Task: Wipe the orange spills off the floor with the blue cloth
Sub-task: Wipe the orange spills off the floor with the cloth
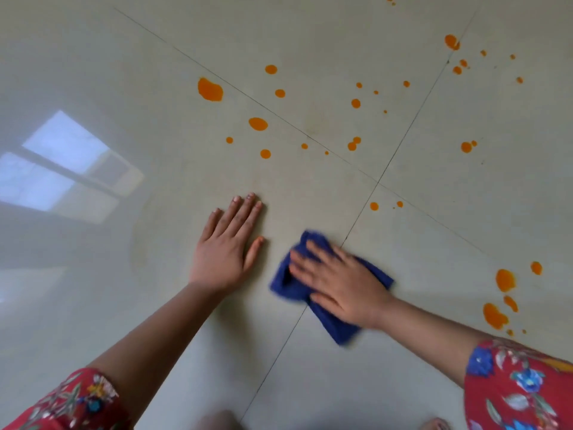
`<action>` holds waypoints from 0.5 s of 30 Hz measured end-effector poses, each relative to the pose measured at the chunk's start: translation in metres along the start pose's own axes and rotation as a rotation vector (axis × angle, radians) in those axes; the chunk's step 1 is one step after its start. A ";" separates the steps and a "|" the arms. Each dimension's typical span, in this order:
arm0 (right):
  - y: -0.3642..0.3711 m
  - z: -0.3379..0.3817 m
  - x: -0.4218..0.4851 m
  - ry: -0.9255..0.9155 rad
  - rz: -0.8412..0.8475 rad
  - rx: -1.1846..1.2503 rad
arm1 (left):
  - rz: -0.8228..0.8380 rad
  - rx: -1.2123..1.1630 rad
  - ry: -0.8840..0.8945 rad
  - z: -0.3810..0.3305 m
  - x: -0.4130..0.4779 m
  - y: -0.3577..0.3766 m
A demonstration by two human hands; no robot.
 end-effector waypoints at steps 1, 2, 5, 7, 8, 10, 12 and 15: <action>0.004 0.006 -0.026 -0.131 0.048 0.005 | 0.000 0.003 0.000 0.000 0.000 0.000; 0.006 0.000 -0.045 -0.190 0.068 0.014 | 0.000 0.006 0.003 0.000 0.000 0.000; 0.004 -0.060 -0.058 0.001 0.075 0.023 | -0.006 0.011 0.001 0.000 -0.001 0.000; -0.010 -0.094 -0.034 0.271 0.006 0.034 | -0.013 0.006 0.001 -0.001 -0.001 -0.001; -0.018 -0.098 -0.018 0.377 -0.036 0.049 | -0.015 0.005 0.001 -0.002 -0.001 -0.001; -0.022 -0.072 0.005 0.422 -0.107 0.076 | -0.016 0.003 -0.002 -0.001 -0.001 -0.002; -0.011 -0.015 0.000 0.190 -0.079 0.070 | -0.009 0.008 -0.001 -0.001 -0.001 -0.002; 0.004 0.021 -0.057 -0.181 0.021 0.040 | -0.006 0.000 -0.001 -0.001 -0.001 0.000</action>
Point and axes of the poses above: each hand's wrist, its own x-axis towards the middle knuckle, its own y-axis out of the palm, z = x × y, the point moved 10 cm from there along x, towards the middle knuckle, and after that the axes turned 6 degrees about y, right-handed, at the moved point
